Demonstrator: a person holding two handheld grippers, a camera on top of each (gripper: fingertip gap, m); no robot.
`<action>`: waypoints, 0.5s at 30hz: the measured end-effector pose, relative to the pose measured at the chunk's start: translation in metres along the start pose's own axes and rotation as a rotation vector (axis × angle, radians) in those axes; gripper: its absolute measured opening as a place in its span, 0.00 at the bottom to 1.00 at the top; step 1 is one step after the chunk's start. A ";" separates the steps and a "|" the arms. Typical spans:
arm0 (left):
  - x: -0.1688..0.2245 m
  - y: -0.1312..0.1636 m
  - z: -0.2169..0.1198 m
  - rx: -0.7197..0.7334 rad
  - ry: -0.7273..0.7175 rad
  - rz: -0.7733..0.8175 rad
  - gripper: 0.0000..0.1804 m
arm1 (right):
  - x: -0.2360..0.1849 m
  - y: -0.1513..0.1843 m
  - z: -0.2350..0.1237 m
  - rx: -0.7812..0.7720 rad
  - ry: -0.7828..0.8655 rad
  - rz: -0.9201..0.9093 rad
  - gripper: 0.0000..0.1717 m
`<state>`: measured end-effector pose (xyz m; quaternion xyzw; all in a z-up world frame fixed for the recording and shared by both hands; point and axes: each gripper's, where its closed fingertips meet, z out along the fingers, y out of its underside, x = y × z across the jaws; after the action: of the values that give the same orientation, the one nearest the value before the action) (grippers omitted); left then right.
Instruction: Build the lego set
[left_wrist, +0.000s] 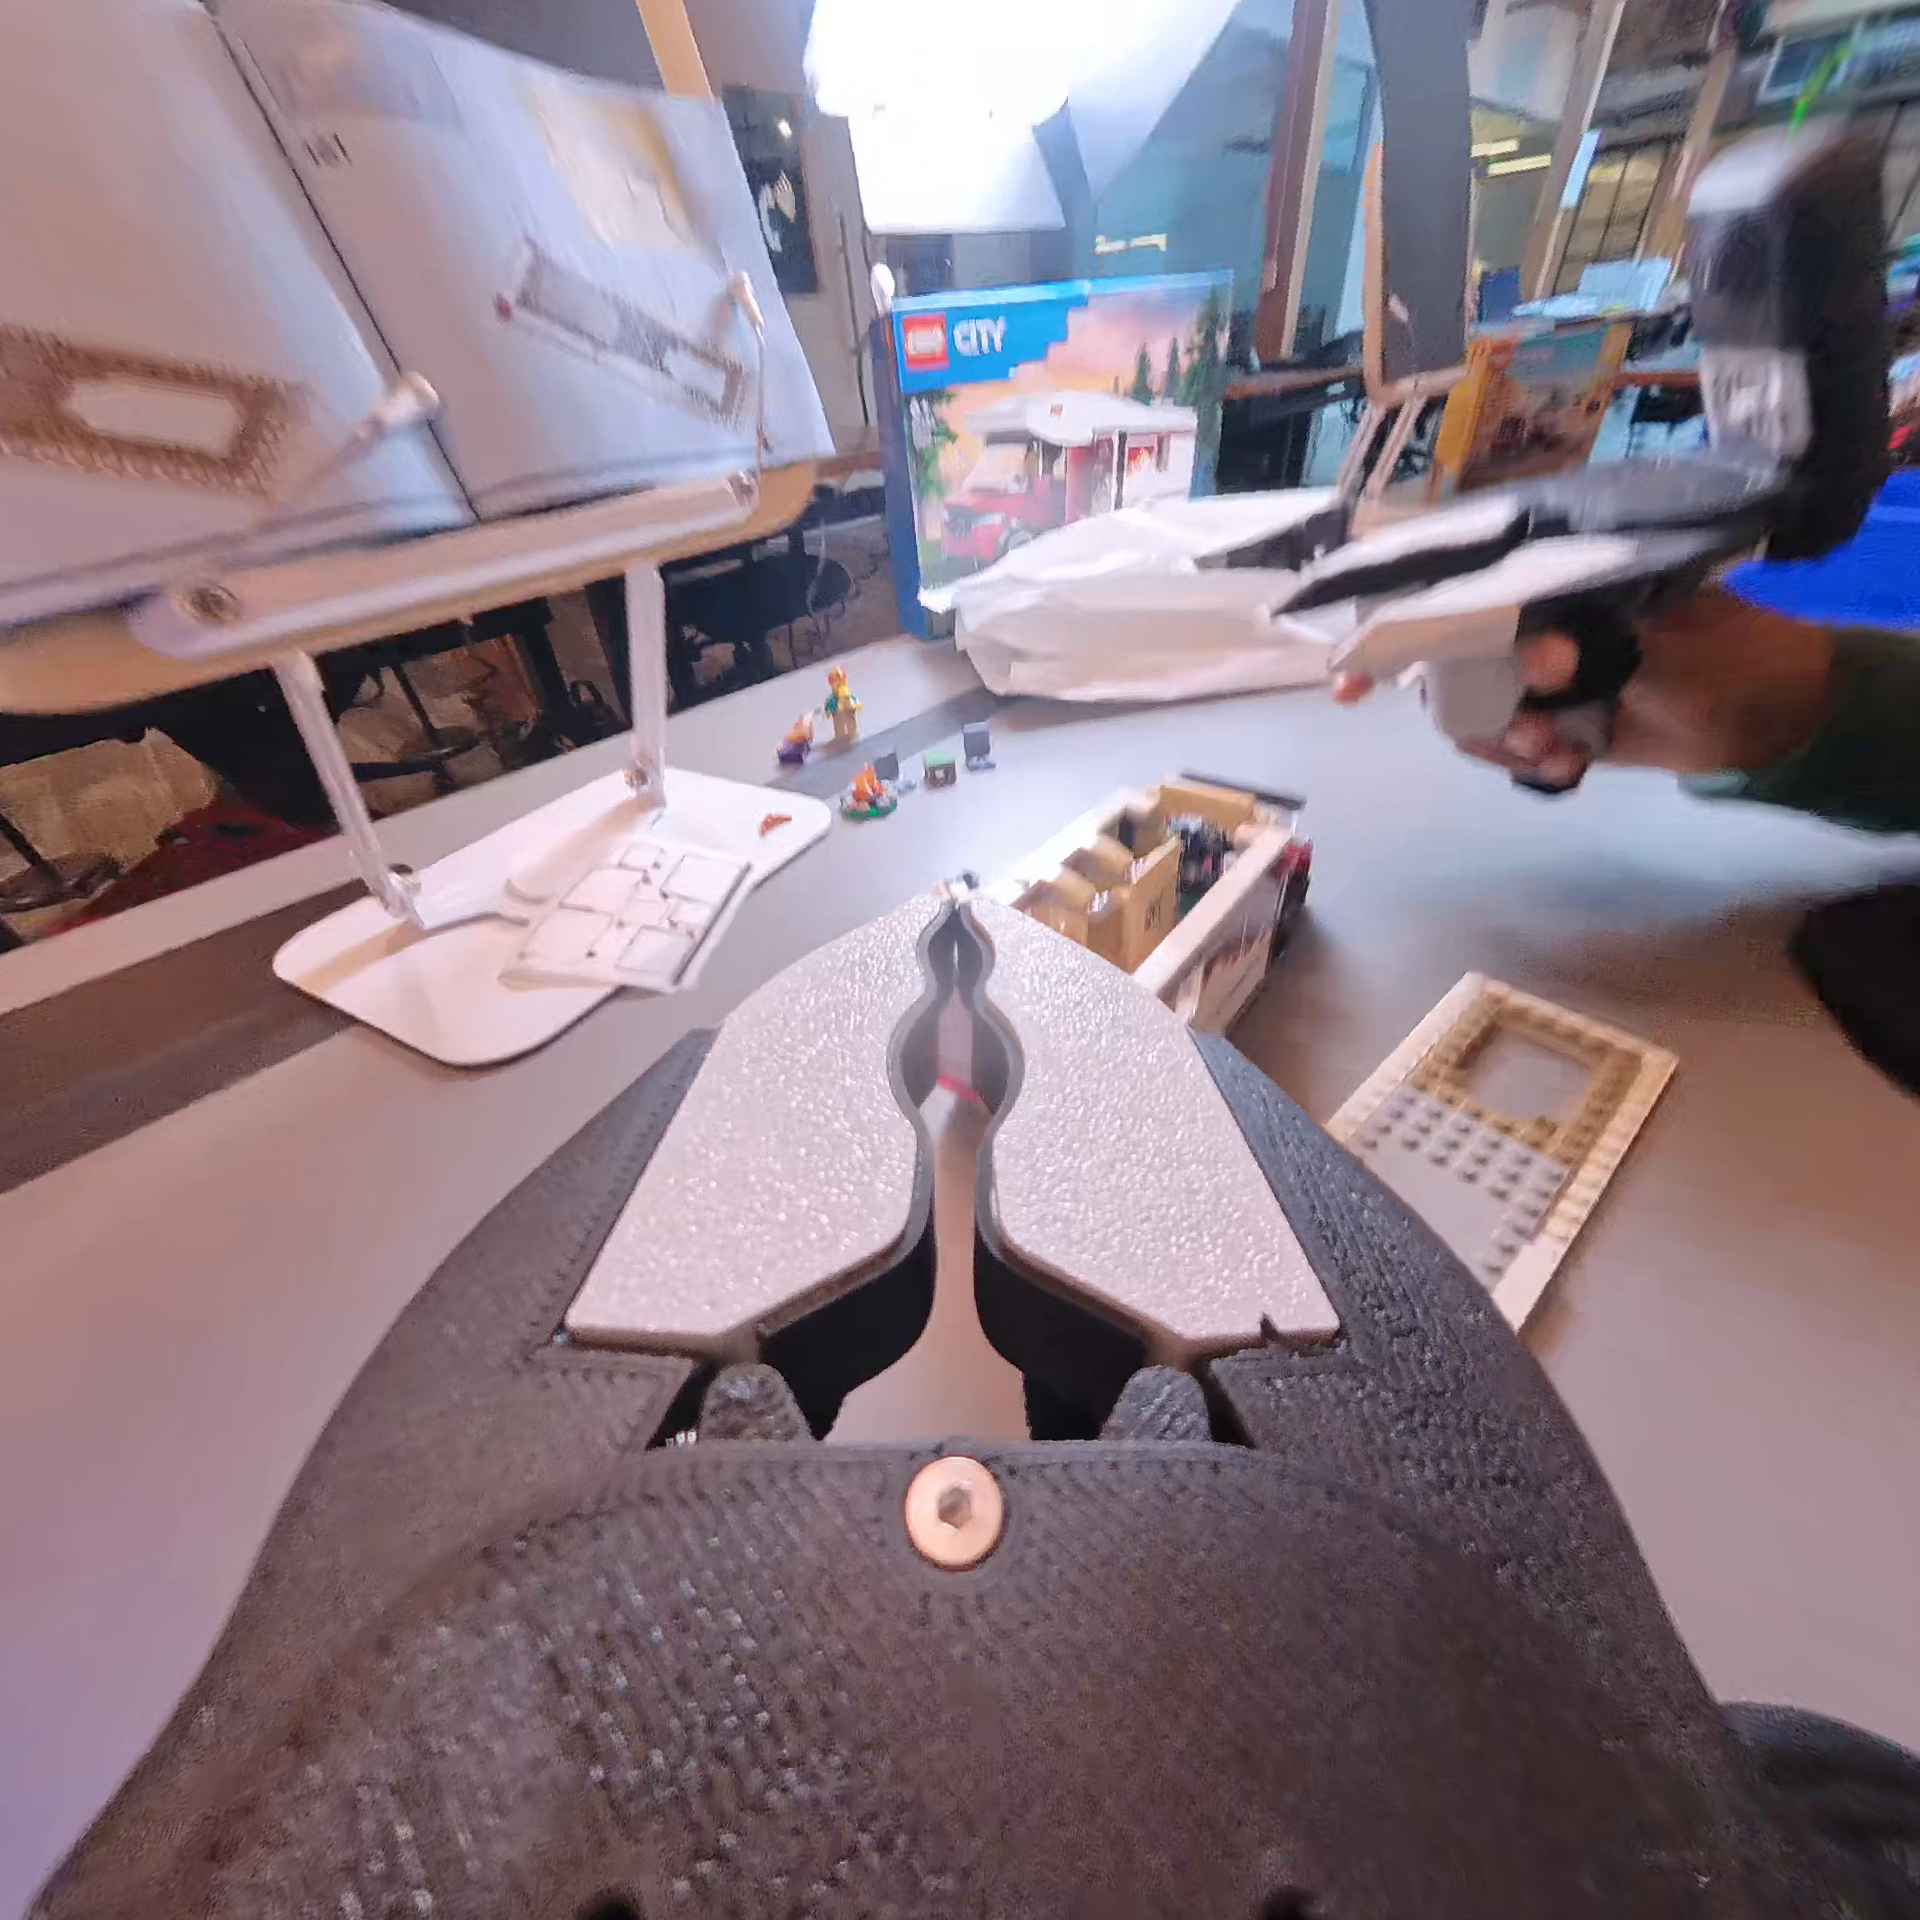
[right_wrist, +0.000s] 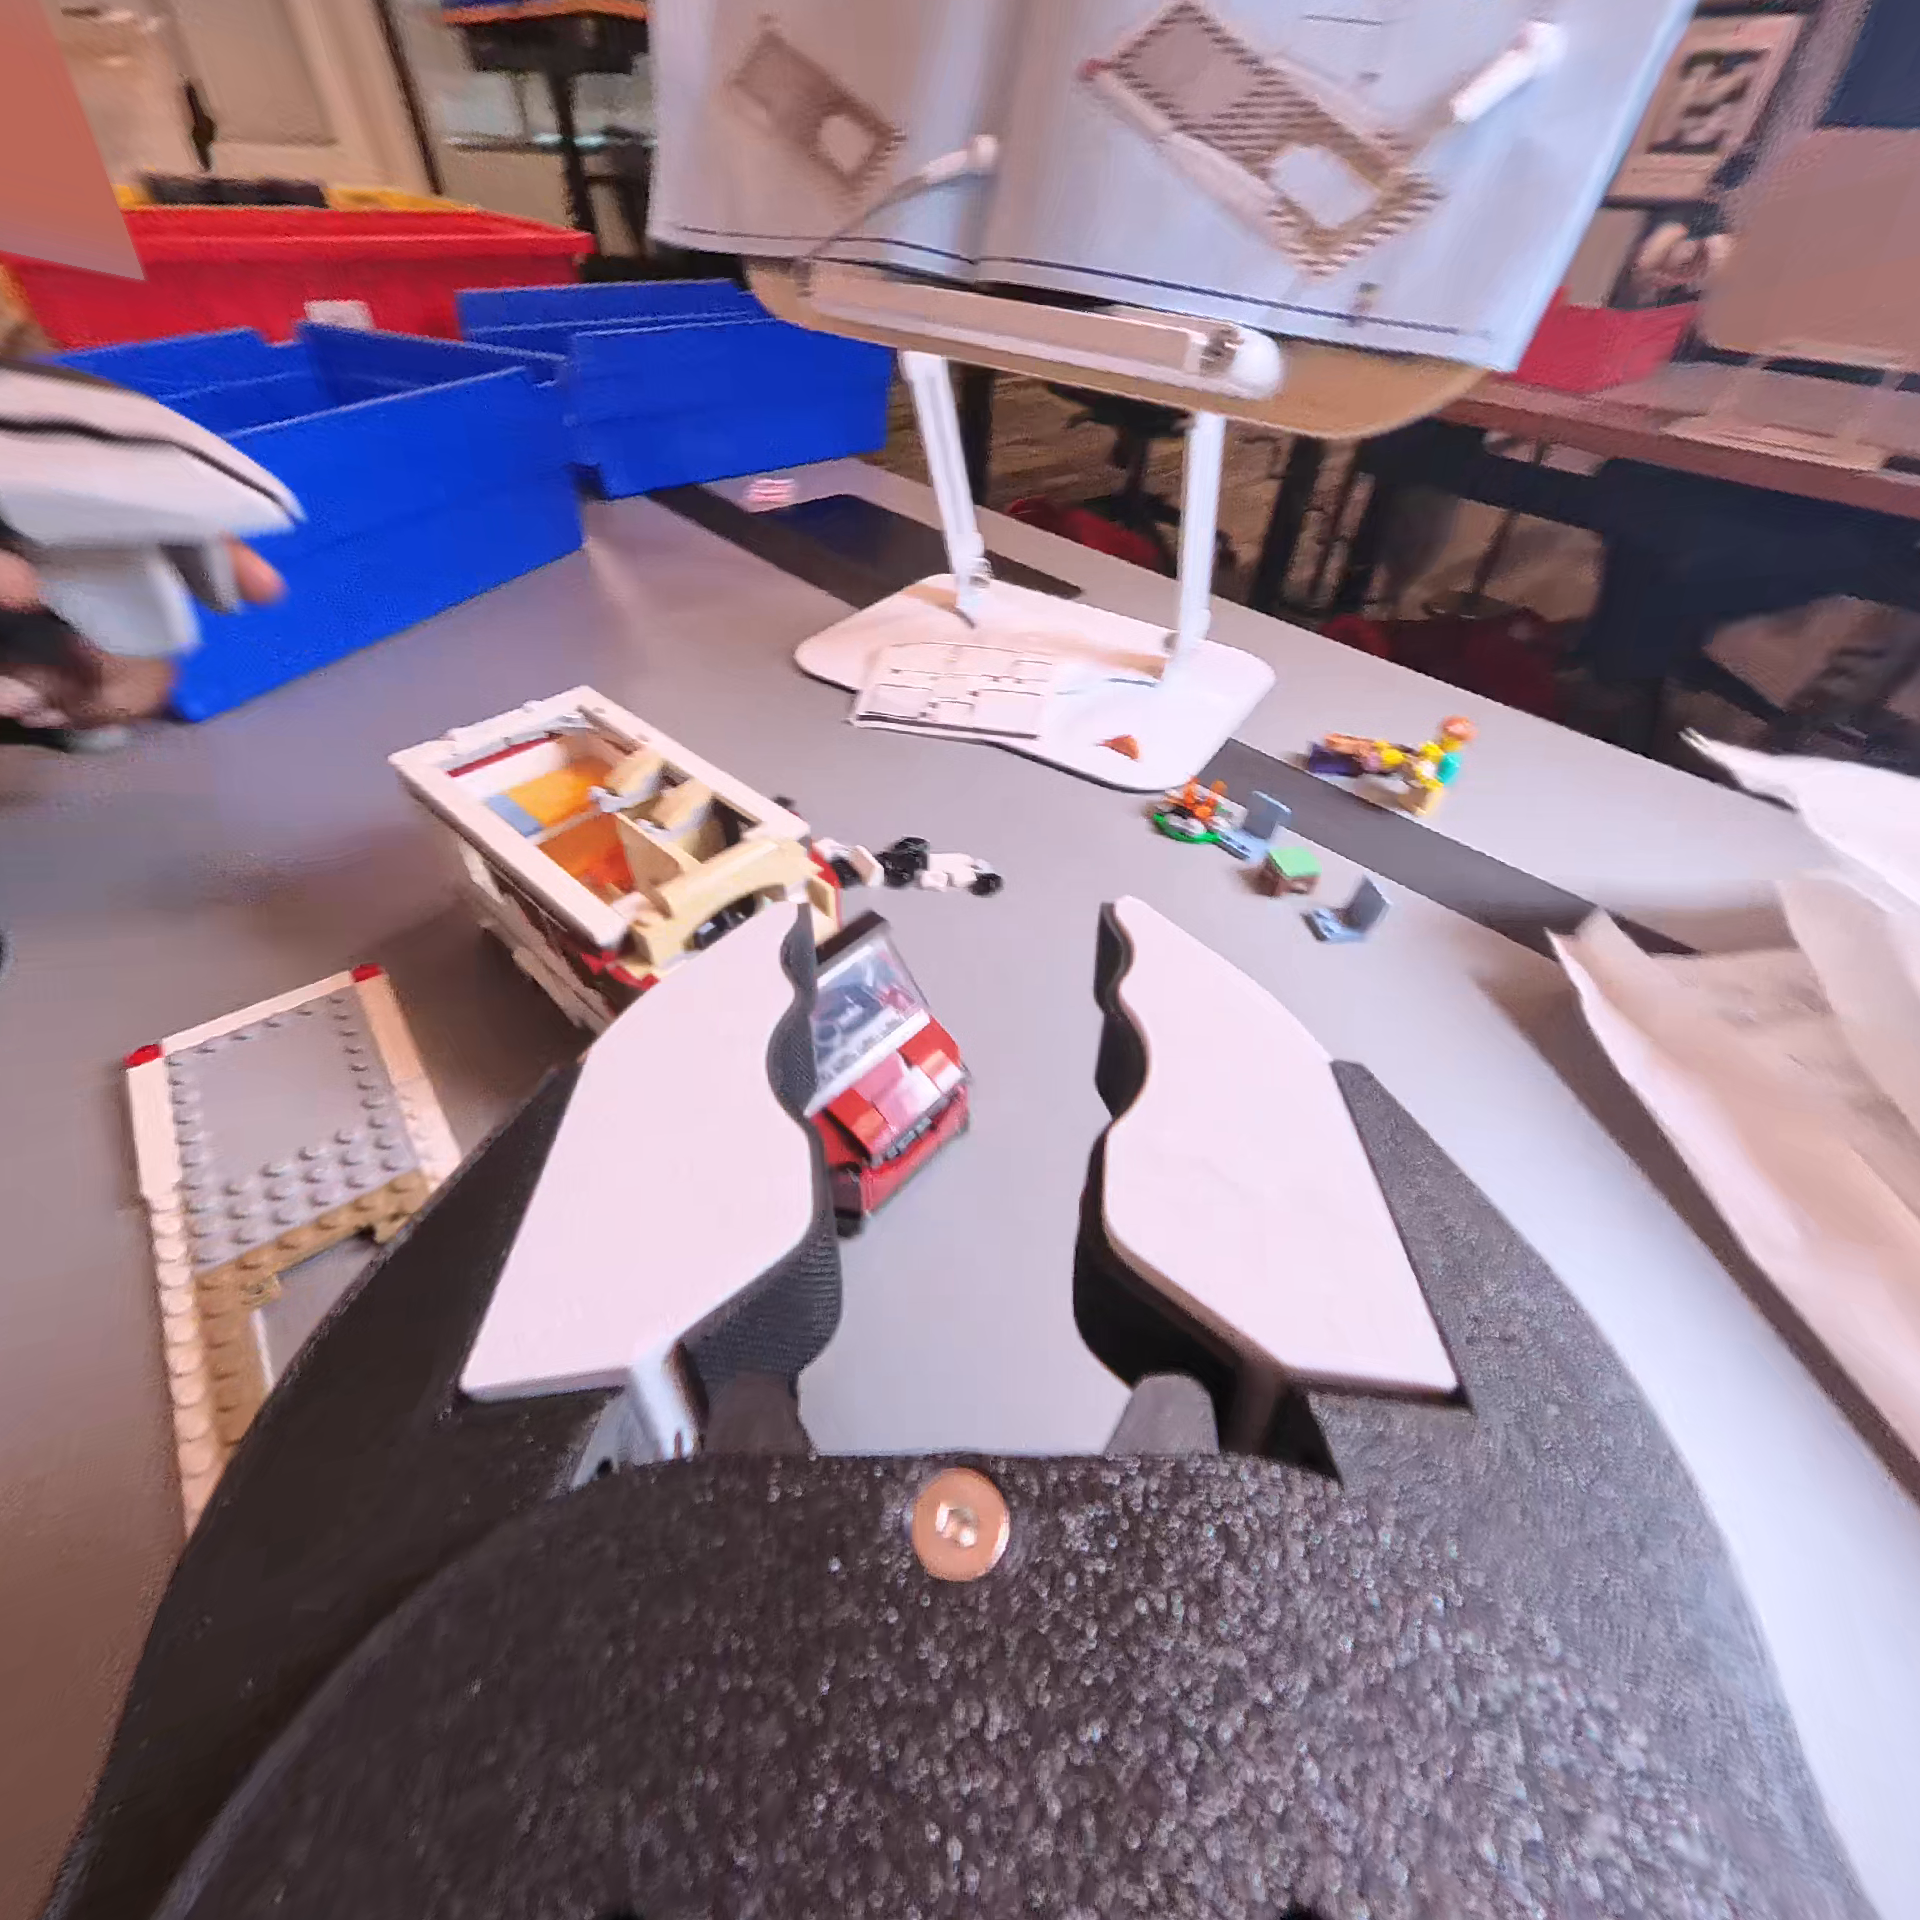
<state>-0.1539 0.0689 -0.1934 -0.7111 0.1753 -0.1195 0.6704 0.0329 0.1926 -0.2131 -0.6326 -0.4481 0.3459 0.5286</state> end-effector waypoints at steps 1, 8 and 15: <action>-0.004 -0.014 -0.007 0.020 -0.017 -0.006 0.00 | 0.004 0.004 -0.004 0.007 0.017 0.017 0.29; -0.128 -0.065 -0.116 -0.121 -0.404 0.087 0.00 | 0.033 0.009 -0.032 0.069 0.134 0.044 0.21; -0.230 0.070 -0.200 -0.956 -0.289 0.001 0.12 | 0.034 0.010 -0.033 0.090 0.117 0.080 0.15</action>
<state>-0.4499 -0.0220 -0.2335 -0.9480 0.1161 0.0742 0.2869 0.0772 0.2119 -0.2147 -0.6446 -0.3749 0.3493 0.5674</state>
